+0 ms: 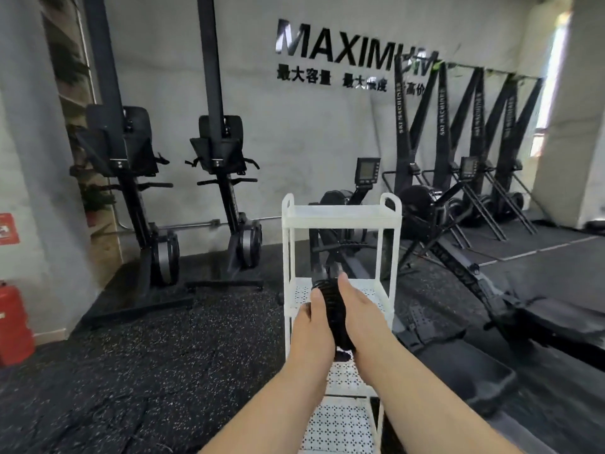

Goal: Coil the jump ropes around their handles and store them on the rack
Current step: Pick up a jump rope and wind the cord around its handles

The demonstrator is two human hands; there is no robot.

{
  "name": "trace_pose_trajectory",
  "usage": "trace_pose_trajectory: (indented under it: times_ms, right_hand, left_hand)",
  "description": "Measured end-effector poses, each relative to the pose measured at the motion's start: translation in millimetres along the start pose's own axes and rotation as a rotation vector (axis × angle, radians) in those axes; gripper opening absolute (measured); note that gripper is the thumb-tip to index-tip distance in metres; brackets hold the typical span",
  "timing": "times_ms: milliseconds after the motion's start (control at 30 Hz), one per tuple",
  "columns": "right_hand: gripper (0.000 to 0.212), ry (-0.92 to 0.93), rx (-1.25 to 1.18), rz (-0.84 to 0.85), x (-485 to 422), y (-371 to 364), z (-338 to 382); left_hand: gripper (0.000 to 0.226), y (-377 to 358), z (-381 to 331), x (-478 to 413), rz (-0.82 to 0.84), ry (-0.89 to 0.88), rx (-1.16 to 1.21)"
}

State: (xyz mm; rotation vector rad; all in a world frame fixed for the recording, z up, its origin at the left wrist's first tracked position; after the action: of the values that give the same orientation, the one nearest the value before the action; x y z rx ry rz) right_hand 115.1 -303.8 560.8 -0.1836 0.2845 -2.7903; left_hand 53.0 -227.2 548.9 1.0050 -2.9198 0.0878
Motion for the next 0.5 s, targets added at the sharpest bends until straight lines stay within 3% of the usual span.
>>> trace_pose_trajectory:
  times_ms: [100,200,333,500]
  right_hand:
    - [0.056,0.358,0.203,-0.031,-6,11,18]
    - [0.066,0.636,0.564,-0.027,-8,17,37]
    - [0.081,0.739,0.858,-0.023,-31,20,49]
    - [0.059,0.750,0.964,-0.186,-98,28,99]
  left_hand:
    - [0.049,-13,-27,-21,0.068,0.053,-0.003]
    - [0.048,-24,-56,-42,0.118,0.047,-0.057]
    - [0.053,-40,-85,-68,0.165,0.032,-0.128]
    - [0.051,-56,-107,-101,0.226,-0.137,-0.237]
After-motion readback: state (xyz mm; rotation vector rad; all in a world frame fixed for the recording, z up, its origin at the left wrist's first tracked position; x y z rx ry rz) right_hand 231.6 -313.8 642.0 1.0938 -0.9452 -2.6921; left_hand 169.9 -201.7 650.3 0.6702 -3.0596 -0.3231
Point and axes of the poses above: each hand's wrist, its own x-axis away from the middle knuckle, its own y-axis out of the back of the hand, z = x × y, the point moved 4 cm from there along -x, towards the middle knuckle, and after that the axes turned 5 degrees about -x, right-handed, at the moved point
